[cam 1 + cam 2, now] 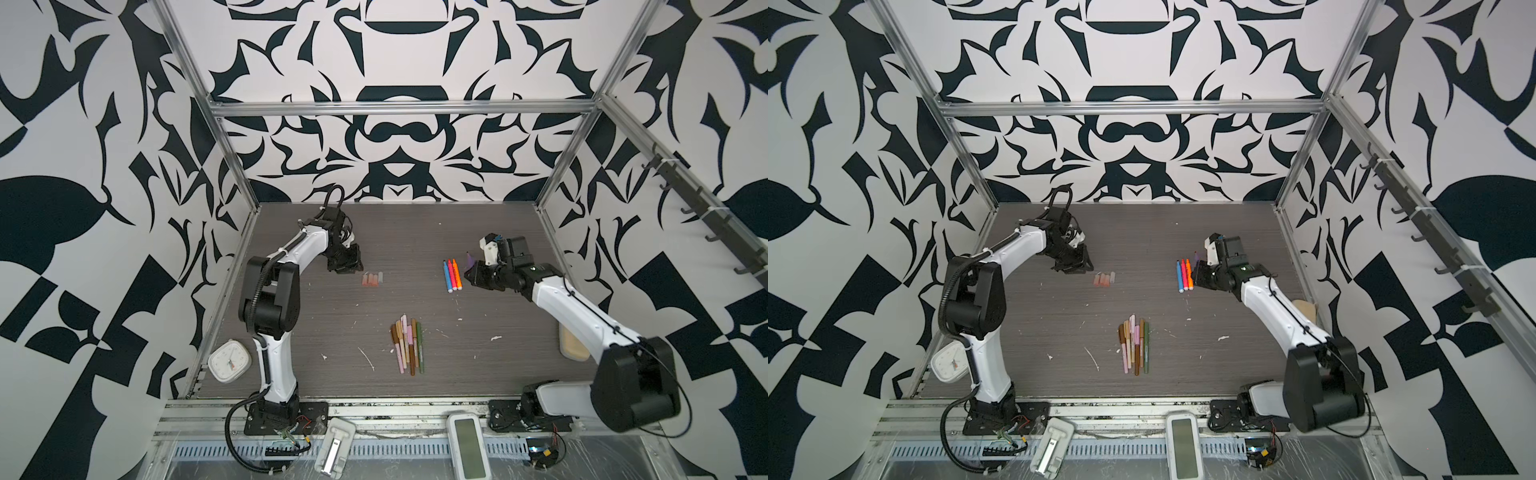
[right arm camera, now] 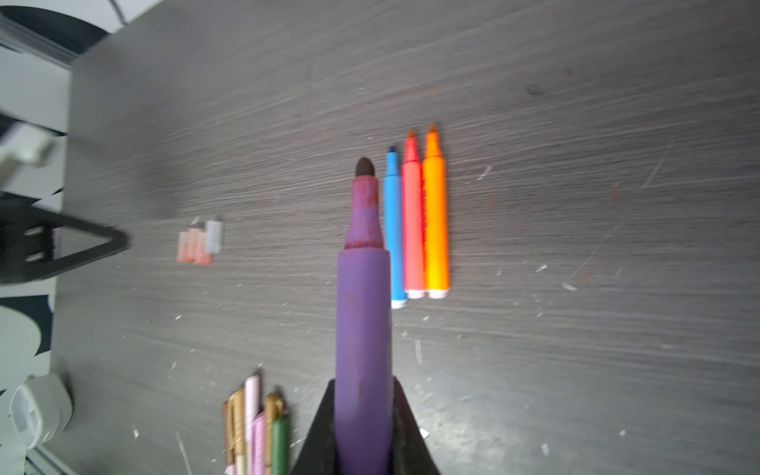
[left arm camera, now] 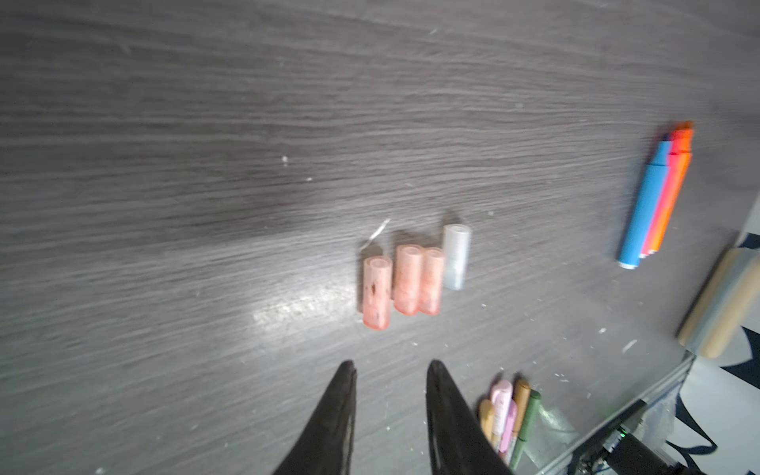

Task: Open the pen caps
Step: 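Lower the purple highlighter beside the orange highlighter and open the right gripper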

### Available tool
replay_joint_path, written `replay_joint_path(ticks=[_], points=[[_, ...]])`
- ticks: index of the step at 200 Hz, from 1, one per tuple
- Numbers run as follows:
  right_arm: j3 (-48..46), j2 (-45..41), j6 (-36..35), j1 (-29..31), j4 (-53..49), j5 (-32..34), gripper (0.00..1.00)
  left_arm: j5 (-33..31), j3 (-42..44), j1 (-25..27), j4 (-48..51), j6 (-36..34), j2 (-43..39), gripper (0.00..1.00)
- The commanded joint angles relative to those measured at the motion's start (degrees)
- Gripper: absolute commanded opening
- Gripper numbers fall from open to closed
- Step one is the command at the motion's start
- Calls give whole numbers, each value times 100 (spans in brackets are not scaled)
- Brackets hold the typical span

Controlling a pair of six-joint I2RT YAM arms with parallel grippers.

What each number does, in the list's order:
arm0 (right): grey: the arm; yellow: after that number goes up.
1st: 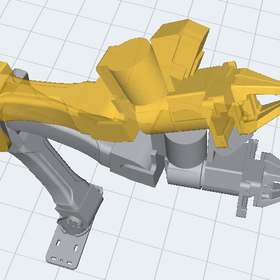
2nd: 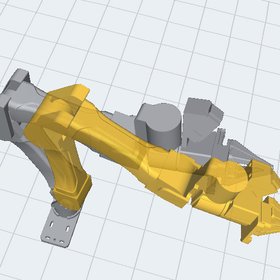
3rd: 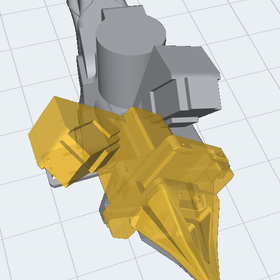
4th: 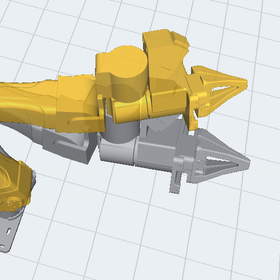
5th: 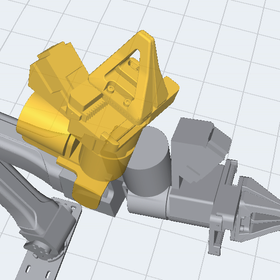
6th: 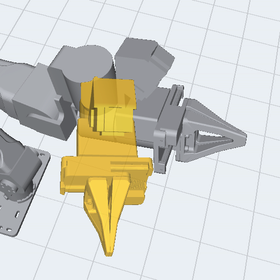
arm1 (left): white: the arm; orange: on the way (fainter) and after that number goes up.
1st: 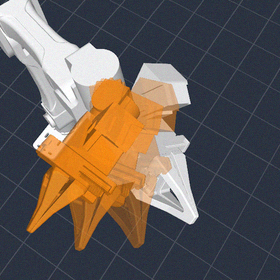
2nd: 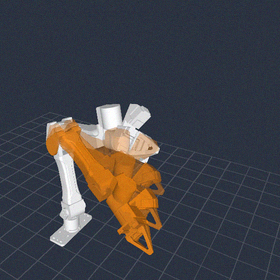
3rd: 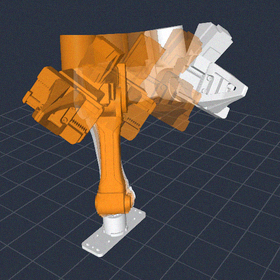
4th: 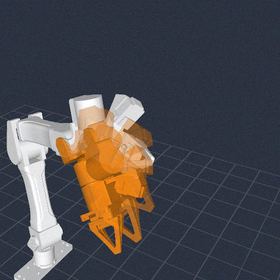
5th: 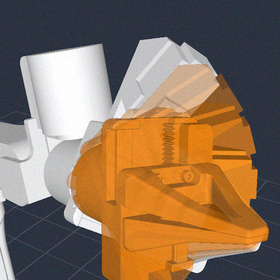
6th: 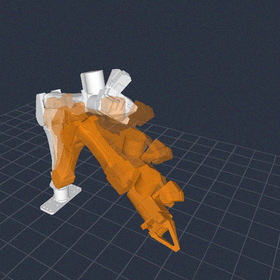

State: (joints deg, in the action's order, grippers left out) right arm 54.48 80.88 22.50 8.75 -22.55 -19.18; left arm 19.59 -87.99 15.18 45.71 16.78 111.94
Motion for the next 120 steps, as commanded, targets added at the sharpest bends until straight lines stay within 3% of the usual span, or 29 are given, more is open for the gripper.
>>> replay_joint_path(ticks=[1, 53, 120], points=[[348, 585, -412, -344, -67, -452, 0, 323, -109, 12, 180, -66, -322, 33], [637, 1760, -735, -655, 566, -933, 0, 482, -80, 12, 122, -14, -611, 34], [898, 2379, -610, -649, 801, -895, 0, 638, -119, 10, 122, 46, -568, 34]])
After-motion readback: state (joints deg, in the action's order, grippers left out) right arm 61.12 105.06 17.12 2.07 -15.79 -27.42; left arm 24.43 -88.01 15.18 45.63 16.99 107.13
